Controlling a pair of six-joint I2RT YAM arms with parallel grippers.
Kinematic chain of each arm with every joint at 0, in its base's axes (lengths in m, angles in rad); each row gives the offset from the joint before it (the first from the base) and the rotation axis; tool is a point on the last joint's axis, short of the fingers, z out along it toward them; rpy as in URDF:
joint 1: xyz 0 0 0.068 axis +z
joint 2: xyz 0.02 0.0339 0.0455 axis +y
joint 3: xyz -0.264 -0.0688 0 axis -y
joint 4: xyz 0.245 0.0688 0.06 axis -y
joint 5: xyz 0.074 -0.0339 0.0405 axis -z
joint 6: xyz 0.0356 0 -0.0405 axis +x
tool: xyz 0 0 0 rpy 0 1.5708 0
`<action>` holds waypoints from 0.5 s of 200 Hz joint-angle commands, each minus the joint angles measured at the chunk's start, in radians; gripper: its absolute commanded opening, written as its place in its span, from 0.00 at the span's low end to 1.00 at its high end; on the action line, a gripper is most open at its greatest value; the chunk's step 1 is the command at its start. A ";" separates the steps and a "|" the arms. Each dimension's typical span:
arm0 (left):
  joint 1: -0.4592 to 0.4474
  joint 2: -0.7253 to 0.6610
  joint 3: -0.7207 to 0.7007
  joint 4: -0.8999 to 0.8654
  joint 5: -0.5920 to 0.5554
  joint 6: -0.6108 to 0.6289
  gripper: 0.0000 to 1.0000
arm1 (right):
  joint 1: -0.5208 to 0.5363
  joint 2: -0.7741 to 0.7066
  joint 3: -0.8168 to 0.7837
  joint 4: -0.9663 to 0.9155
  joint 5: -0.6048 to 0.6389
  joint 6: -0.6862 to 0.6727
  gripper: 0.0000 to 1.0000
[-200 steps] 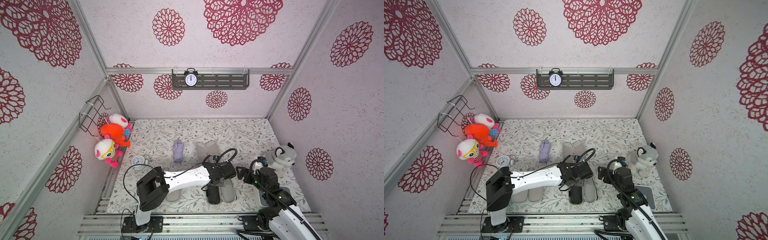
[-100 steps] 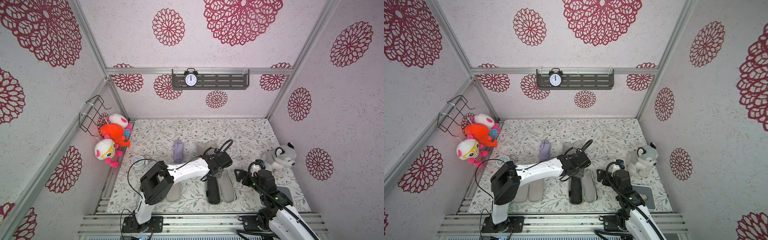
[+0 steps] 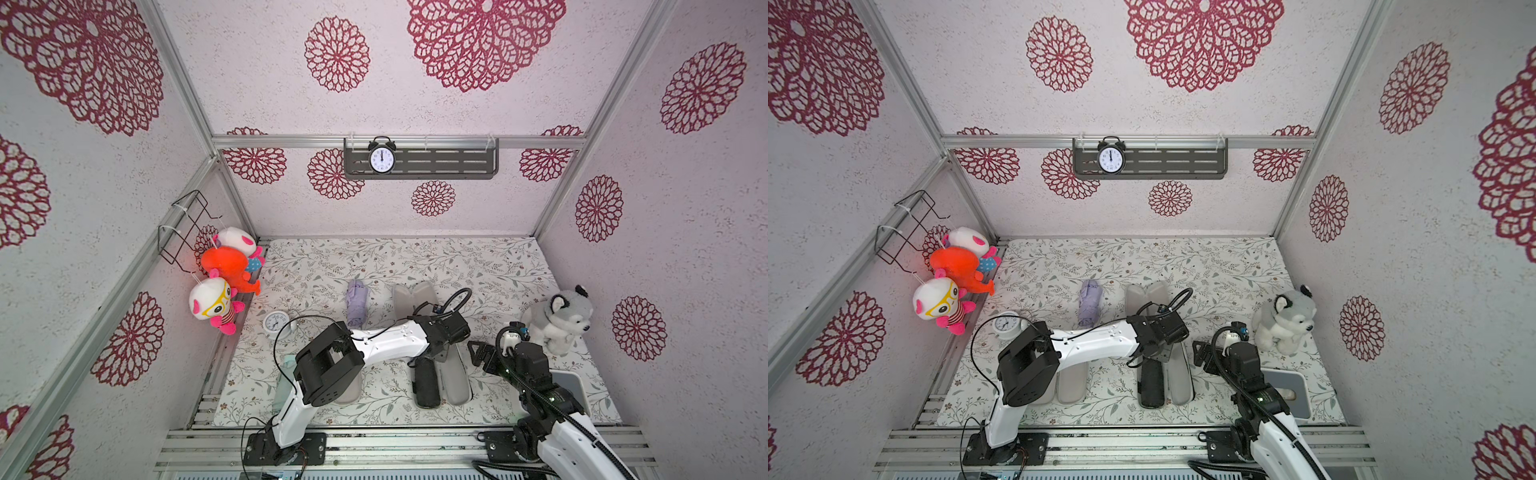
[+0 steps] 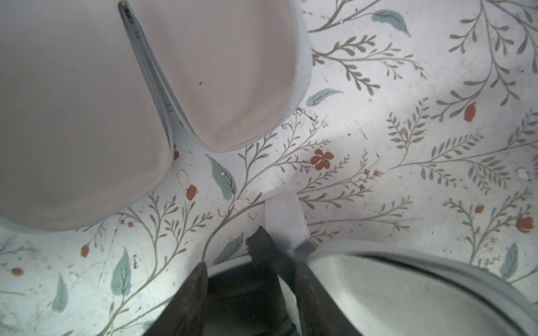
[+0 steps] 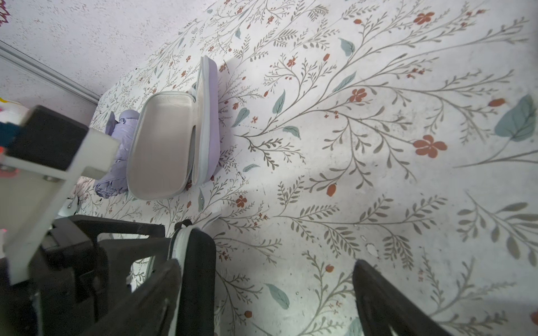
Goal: Put umbrellas into zippered umbrella sleeves
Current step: Place the umbrella in the umbrella sleeve.
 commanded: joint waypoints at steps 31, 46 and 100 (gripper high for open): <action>-0.015 -0.010 0.053 -0.008 -0.029 -0.055 0.54 | 0.004 -0.003 0.000 0.034 0.001 0.017 0.93; -0.019 -0.013 0.043 0.002 -0.036 -0.073 0.51 | 0.004 -0.012 -0.004 0.033 0.007 0.016 0.93; -0.034 -0.031 -0.012 0.066 -0.024 -0.120 0.44 | 0.003 -0.019 -0.011 0.034 0.002 0.017 0.93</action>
